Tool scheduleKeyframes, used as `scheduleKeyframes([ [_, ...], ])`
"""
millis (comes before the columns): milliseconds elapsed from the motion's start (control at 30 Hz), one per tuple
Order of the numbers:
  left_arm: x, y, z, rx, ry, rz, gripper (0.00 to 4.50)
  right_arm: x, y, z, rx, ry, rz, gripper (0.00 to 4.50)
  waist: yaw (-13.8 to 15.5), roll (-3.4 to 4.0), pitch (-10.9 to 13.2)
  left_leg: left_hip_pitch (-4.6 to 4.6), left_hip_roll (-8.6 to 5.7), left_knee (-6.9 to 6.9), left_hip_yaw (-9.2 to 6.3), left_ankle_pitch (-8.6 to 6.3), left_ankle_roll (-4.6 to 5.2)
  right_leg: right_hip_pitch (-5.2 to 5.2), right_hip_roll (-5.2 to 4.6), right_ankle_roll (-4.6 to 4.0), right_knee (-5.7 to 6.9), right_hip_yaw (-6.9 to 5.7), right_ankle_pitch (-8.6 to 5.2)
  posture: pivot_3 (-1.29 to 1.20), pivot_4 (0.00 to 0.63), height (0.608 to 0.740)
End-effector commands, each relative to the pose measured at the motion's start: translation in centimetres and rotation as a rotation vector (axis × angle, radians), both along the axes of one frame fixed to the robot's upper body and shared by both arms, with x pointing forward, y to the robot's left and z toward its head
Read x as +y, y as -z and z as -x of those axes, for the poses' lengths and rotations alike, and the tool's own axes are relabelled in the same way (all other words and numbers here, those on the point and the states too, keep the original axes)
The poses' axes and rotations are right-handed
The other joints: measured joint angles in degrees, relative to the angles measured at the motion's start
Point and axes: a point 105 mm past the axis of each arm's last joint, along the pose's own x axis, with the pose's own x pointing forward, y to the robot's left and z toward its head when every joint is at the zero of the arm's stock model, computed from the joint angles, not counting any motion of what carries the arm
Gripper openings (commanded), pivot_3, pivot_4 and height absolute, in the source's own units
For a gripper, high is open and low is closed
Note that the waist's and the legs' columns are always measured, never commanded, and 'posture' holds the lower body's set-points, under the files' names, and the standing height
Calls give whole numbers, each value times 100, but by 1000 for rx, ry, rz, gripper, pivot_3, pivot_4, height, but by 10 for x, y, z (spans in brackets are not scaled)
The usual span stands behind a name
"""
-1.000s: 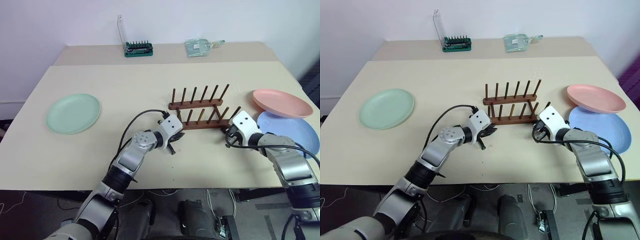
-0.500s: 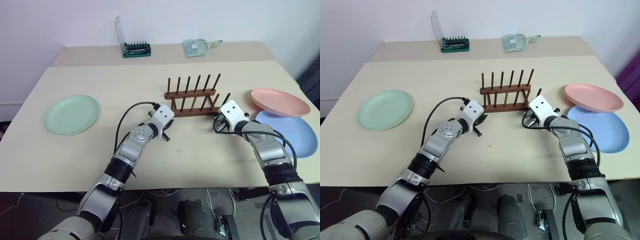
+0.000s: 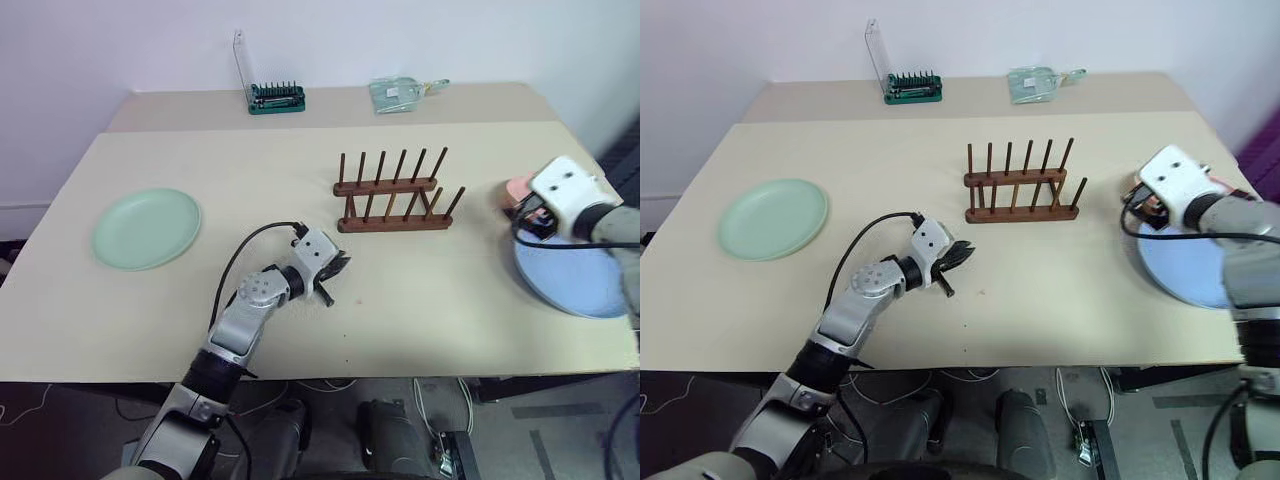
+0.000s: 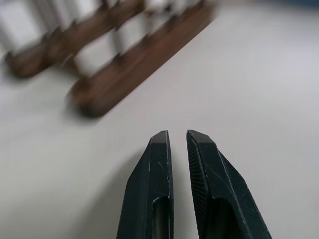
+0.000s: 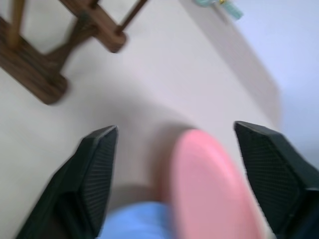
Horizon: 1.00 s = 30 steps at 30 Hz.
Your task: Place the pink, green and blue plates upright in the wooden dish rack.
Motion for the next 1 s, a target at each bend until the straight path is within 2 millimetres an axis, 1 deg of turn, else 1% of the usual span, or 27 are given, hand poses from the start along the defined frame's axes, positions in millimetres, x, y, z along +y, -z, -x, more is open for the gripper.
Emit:
scheduleKeyframes([
  [33,-11,-16,23,-24,174,35,521,-23,-1,-3,3,54,64,3771,-1,0,0,0,0,0,4,-1,2,0,-1,-1,-1,1,0,0,150,740],
  [133,-12,-20,31,-4,238,51,521,-36,15,-8,52,93,63,3771,-13,6,3,0,0,-2,10,-1,4,-3,-3,-1,-1,7,0,0,150,740],
  [200,-11,-24,30,-10,235,64,521,-48,28,-11,93,127,112,3771,-22,7,3,0,0,-3,11,-1,4,-5,-2,-1,-1,8,0,0,150,740],
  [300,-8,-29,27,-11,202,88,521,-58,36,-16,115,160,133,3771,-16,8,4,1,1,-3,12,-1,4,-5,-2,-1,0,9,0,0,150,740],
  [333,-7,-29,27,-8,196,90,521,-61,37,-17,118,167,150,3541,-18,8,4,0,1,-3,12,-1,4,-5,-2,-1,0,9,0,0,150,740],
  [400,-5,-26,28,-7,186,78,521,-61,39,-19,124,164,154,2941,-21,9,4,1,1,-4,12,-1,4,-6,-1,-1,0,10,0,0,150,740],
  [433,-3,-24,30,-4,181,74,521,-60,39,-20,123,160,148,2492,-22,10,4,0,1,-4,12,-1,4,-6,-1,-1,0,10,0,0,150,740],
  [533,-2,-21,33,3,176,72,521,-56,38,-23,116,140,154,947,-18,10,4,1,1,-5,12,-1,4,-7,-1,-1,0,12,0,0,150,740],
  [600,-2,-20,34,5,174,71,521,-53,36,-23,108,126,161,33,-12,10,4,0,1,-5,12,-1,4,-7,0,-1,0,12,0,0,150,740],
  [667,-1,-20,33,5,167,71,521,-51,31,-23,90,114,183,33,-6,11,4,0,1,-4,12,-1,4,-7,0,-1,0,13,0,0,150,740],
  [700,0,-20,33,3,161,71,521,-49,26,-23,74,96,220,33,-5,12,5,0,0,-5,12,-1,4,-7,-1,-1,0,13,0,0,150,740],
  [767,2,-21,30,-4,142,74,521,-38,10,-23,23,31,270,33,-4,16,7,0,0,-5,12,-1,4,-7,-1,-1,0,13,0,0,150,740],
  [800,4,-21,28,-6,127,77,521,-25,-10,-26,-50,-7,248,33,-13,21,9,0,0,-5,12,-2,4,-8,-1,0,-1,13,-1,0,150,740],
  [833,5,-22,26,-7,118,79,521,-16,-23,-27,-102,-31,227,33,-31,24,11,0,1,-6,13,-2,4,-9,-1,0,0,14,-1,0,150,740],
  [900,9,-24,23,-14,102,85,521,31,-63,-29,-234,-178,-71,33,-91,29,12,0,2,-8,15,-2,4,-12,0,0,2,19,-1,0,150,740],
  [933,10,-25,22,-16,96,91,521,56,-78,-25,-263,-269,-252,33,-141,27,13,1,6,-10,16,-2,4,-13,3,1,3,21,0,0,150,740],
  [967,12,-27,20,-18,90,97,521,78,-92,-17,-261,-369,-444,33,-166,28,13,0,9,-10,16,-2,4,-13,5,0,4,21,0,0,150,740],
  [1000,15,-29,19,-19,84,106,521,96,-100,-9,-238,-460,-597,33,-165,27,13,2,13,-11,17,-2,4,-14,7,0,5,21,0,0,150,740],
])
